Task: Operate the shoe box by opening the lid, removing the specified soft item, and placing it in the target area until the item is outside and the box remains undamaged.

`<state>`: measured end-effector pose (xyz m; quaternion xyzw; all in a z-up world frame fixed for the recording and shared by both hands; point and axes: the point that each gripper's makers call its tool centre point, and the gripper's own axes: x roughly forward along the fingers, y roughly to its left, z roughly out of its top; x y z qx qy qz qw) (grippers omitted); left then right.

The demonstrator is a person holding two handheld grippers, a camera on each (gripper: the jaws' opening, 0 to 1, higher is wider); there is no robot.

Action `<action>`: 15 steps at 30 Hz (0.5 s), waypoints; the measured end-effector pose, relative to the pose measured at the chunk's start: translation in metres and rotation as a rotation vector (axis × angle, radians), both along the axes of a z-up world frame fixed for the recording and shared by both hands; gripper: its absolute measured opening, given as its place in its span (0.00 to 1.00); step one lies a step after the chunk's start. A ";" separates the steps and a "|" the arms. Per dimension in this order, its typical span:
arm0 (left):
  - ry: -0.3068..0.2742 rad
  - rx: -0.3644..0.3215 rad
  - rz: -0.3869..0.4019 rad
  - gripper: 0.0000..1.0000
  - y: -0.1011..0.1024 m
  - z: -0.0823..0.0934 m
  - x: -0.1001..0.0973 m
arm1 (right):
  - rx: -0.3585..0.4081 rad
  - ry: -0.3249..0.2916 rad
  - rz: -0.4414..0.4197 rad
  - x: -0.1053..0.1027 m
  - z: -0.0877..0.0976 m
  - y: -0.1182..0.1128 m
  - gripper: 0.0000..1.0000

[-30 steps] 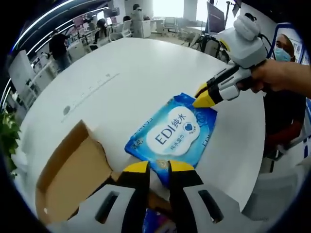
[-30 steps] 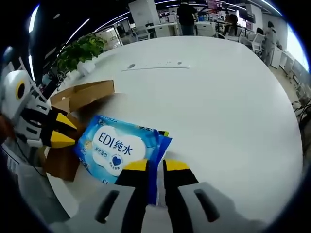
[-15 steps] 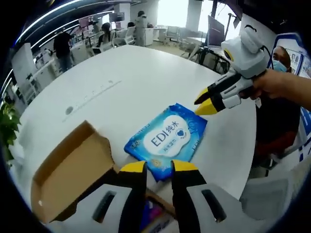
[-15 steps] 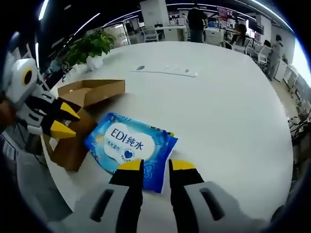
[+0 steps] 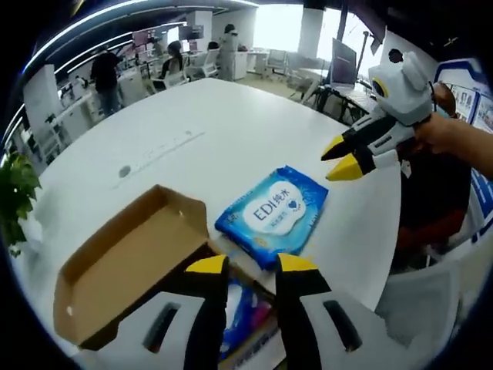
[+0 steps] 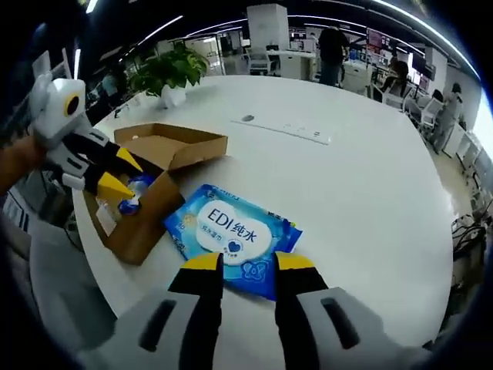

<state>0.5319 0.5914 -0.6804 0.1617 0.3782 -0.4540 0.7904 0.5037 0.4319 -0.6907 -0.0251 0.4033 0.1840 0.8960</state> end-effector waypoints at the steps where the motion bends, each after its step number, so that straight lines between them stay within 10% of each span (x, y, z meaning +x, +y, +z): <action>1: 0.004 -0.004 0.006 0.20 0.003 0.001 0.000 | -0.006 -0.009 0.008 0.000 0.003 0.002 0.23; 15: 0.003 -0.010 0.032 0.18 0.042 0.002 -0.003 | 0.008 -0.047 0.129 -0.003 0.022 0.055 0.25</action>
